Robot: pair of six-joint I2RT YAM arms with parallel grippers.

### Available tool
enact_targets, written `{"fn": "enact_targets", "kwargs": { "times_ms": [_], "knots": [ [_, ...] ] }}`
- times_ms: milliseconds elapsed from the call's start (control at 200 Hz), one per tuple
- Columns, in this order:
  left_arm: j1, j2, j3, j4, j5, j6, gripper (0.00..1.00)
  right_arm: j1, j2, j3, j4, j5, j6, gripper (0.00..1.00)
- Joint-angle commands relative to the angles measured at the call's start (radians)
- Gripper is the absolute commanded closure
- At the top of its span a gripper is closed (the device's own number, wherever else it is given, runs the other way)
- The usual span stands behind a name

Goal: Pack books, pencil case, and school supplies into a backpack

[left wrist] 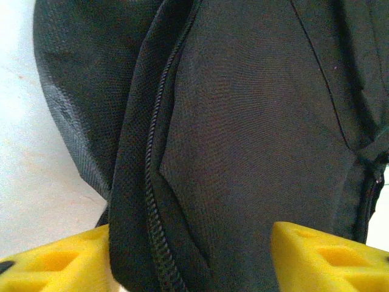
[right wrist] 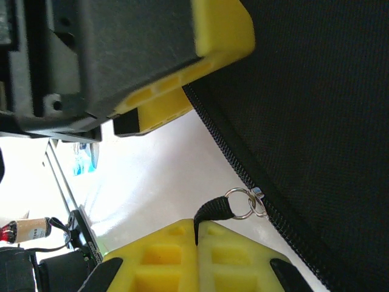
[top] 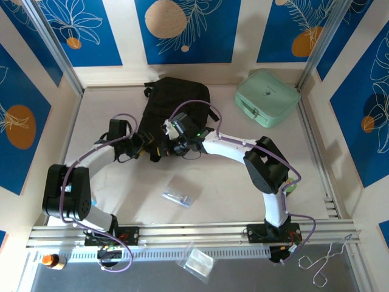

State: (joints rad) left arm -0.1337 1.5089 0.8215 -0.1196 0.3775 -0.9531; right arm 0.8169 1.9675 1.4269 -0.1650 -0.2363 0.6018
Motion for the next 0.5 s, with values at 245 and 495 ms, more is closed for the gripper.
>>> {"fn": "enact_targets", "kwargs": {
  "times_ms": [245,495],
  "knots": [
    [-0.012,0.006,-0.026,0.052,-0.101,-0.034,0.77,-0.029,-0.091,-0.055,-0.054,0.008,0.002,1.00],
    [-0.011,0.049,-0.009,0.045,-0.100,0.027,0.89,-0.081,-0.224,-0.182,-0.094,0.078,0.041,1.00]
  ]
}}
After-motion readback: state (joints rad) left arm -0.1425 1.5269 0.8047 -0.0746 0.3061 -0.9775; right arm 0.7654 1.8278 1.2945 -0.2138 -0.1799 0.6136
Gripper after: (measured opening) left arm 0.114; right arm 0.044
